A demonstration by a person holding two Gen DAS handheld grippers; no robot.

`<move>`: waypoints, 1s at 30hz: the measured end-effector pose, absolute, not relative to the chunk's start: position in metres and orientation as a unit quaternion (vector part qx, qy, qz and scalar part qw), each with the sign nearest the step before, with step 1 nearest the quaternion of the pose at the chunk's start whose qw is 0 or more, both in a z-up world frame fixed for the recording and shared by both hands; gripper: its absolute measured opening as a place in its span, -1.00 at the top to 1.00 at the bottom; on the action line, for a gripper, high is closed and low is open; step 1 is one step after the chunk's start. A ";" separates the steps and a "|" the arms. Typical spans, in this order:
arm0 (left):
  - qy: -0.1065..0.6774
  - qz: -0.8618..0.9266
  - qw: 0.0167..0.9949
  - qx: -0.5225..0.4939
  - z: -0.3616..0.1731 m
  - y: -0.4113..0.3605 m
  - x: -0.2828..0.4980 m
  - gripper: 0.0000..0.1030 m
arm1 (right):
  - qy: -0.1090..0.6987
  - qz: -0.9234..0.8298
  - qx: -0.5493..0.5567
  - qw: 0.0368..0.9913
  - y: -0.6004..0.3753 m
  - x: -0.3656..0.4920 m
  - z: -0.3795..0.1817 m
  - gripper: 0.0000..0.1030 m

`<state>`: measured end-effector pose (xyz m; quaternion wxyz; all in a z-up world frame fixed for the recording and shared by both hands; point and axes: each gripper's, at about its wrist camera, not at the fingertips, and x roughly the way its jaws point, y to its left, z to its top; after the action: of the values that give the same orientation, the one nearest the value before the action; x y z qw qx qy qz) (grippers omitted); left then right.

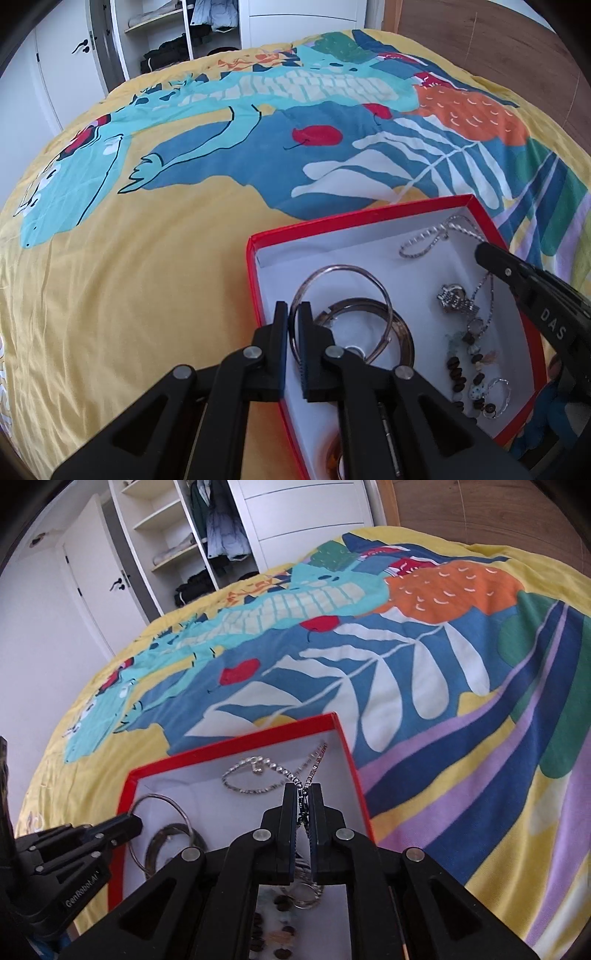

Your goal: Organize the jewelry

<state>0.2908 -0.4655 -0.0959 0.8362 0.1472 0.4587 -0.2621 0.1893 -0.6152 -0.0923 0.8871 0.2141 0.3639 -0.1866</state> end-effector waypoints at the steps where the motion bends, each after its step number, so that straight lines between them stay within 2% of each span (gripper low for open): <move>1: 0.461 -0.260 0.836 0.146 -0.096 -0.466 0.291 0.86 | 0.365 -0.189 0.214 0.886 -0.616 0.188 -0.093 0.85; 5: 0.462 -0.263 0.835 0.144 -0.095 -0.466 0.292 0.85 | 0.368 -0.196 0.207 0.885 -0.617 0.183 -0.093 0.83; 8: 0.463 -0.267 0.834 0.136 -0.093 -0.464 0.292 0.70 | 0.369 -0.195 0.208 0.885 -0.617 0.181 -0.092 0.72; 10: 0.466 -0.273 0.831 0.132 -0.092 -0.463 0.291 0.66 | 0.369 -0.192 0.202 0.887 -0.613 0.180 -0.090 0.59; 12: 0.465 -0.276 0.831 0.132 -0.089 -0.462 0.289 0.64 | 0.368 -0.194 0.194 0.888 -0.609 0.179 -0.087 0.27; 13: 0.464 -0.277 0.831 0.131 -0.087 -0.461 0.288 0.63 | 0.366 -0.193 0.192 0.890 -0.607 0.177 -0.084 0.23; 17: 0.459 -0.282 0.833 0.127 -0.077 -0.455 0.280 0.54 | 0.359 -0.193 0.193 0.893 -0.603 0.168 -0.074 0.22; 19: 0.452 -0.282 0.837 0.123 -0.068 -0.448 0.275 0.36 | 0.354 -0.193 0.195 0.894 -0.600 0.160 -0.066 0.21; 25: 0.438 -0.271 0.851 0.104 -0.030 -0.414 0.254 0.35 | 0.341 -0.199 0.195 0.898 -0.583 0.133 -0.038 0.16; 30: 0.422 -0.248 0.866 0.100 0.004 -0.376 0.226 0.26 | 0.329 -0.207 0.192 0.901 -0.556 0.104 -0.007 -0.04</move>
<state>0.2258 -0.3760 0.0044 0.8664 0.0996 0.4216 -0.2482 0.1039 -0.5564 -0.0067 0.9012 0.1920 0.3289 -0.2071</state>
